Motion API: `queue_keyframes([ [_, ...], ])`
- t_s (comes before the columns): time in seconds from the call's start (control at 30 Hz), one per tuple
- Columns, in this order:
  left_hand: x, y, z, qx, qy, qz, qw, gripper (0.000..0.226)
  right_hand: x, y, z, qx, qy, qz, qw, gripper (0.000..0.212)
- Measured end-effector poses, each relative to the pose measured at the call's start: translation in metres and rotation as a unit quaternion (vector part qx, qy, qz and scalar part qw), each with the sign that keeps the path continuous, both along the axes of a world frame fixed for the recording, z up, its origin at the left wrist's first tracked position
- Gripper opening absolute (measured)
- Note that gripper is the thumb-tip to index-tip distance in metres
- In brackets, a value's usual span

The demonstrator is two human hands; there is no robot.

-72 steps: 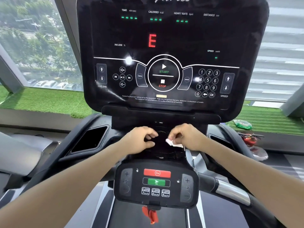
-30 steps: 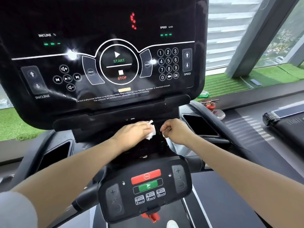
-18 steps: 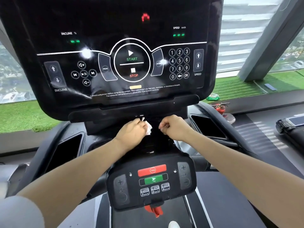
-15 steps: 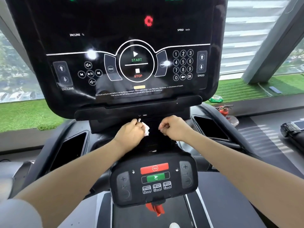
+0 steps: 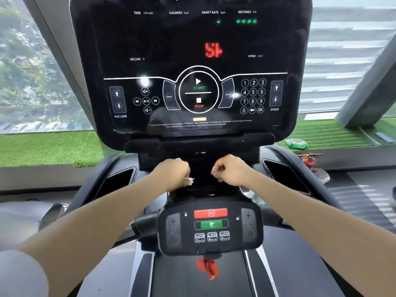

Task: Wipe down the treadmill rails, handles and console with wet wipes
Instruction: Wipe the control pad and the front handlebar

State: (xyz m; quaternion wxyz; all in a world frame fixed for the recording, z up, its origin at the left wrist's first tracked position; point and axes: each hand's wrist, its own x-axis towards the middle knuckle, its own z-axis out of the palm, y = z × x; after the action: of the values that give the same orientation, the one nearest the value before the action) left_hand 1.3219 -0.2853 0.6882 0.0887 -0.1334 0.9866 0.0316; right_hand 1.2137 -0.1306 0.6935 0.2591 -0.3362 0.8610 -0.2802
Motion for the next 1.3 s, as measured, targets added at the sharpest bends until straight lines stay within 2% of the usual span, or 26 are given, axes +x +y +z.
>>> queue_keyframes([
  [0.03, -0.002, 0.0, 0.005, 0.074, 0.044, 0.043, 0.995, 0.024, 0.001, 0.0, 0.002, -0.009, -0.008, -0.002, 1.0, 0.013],
  [0.1, -0.007, 0.004, 0.011, 0.227, 0.124, 0.136, 0.956, 0.021, 0.005, -0.001, 0.004, -0.049, -0.043, -0.01, 0.998, 0.008],
  [0.17, -0.012, 0.016, 0.016, 0.363, 0.144, 0.213, 0.896, 0.026, 0.01, -0.004, 0.006, -0.096, -0.068, -0.019, 0.993, 0.006],
  [0.23, -0.016, 0.027, 0.016, 0.505, 0.142, 0.259, 0.811, 0.025, 0.011, -0.006, 0.005, -0.107, -0.041, -0.018, 0.993, 0.016],
  [0.27, -0.017, 0.032, 0.018, 0.556, 0.141, 0.272, 0.772, 0.02, 0.011, -0.005, 0.006, -0.101, -0.016, -0.018, 0.995, 0.017],
  [0.33, -0.017, 0.042, 0.023, 0.621, 0.119, 0.292, 0.717, 0.017, 0.011, -0.002, 0.008, -0.079, 0.035, -0.022, 0.996, 0.017],
  [0.4, -0.017, 0.05, 0.026, 0.656, 0.092, 0.294, 0.689, 0.017, 0.009, 0.001, 0.009, -0.051, 0.059, -0.02, 0.997, 0.014],
  [0.47, -0.017, 0.053, 0.025, 0.648, 0.062, 0.287, 0.703, 0.02, 0.008, 0.003, 0.01, -0.014, 0.075, -0.016, 0.997, 0.008],
  [0.57, -0.017, 0.046, 0.02, 0.537, 0.061, 0.252, 0.803, 0.017, 0.005, 0.004, 0.008, 0.064, 0.112, -0.015, 0.992, 0.013],
  [0.6, -0.015, 0.041, 0.019, 0.505, 0.076, 0.243, 0.825, 0.016, 0.003, 0.004, 0.006, 0.096, 0.12, -0.017, 0.988, 0.017],
  [0.67, -0.009, 0.029, 0.016, 0.465, 0.104, 0.236, 0.847, 0.016, 0.001, 0.003, 0.001, 0.162, 0.132, -0.02, 0.978, 0.02],
  [0.73, 0.001, 0.015, 0.012, 0.433, 0.115, 0.239, 0.862, 0.017, 0.0, 0.0, -0.004, 0.207, 0.151, -0.022, 0.966, 0.012],
  [0.83, 0.015, -0.001, 0.001, 0.398, 0.122, 0.25, 0.874, 0.018, 0.005, -0.01, -0.008, 0.251, 0.172, -0.002, 0.952, 0.008],
  [0.93, 0.024, -0.013, -0.008, 0.378, 0.142, 0.253, 0.879, 0.017, 0.012, -0.023, -0.011, 0.267, 0.187, 0.031, 0.945, 0.017],
  [1.07, 0.031, -0.024, -0.015, 0.366, 0.176, 0.252, 0.878, 0.016, 0.022, -0.049, -0.01, 0.289, 0.144, 0.059, 0.945, 0.025],
  [1.2, 0.039, -0.035, -0.02, 0.366, 0.195, 0.263, 0.871, 0.014, 0.036, -0.075, -0.011, 0.266, 0.111, 0.068, 0.955, 0.028],
  [1.3, 0.045, -0.042, -0.023, 0.38, 0.192, 0.269, 0.864, 0.015, 0.046, -0.091, -0.012, 0.235, 0.097, 0.03, 0.967, 0.021],
])
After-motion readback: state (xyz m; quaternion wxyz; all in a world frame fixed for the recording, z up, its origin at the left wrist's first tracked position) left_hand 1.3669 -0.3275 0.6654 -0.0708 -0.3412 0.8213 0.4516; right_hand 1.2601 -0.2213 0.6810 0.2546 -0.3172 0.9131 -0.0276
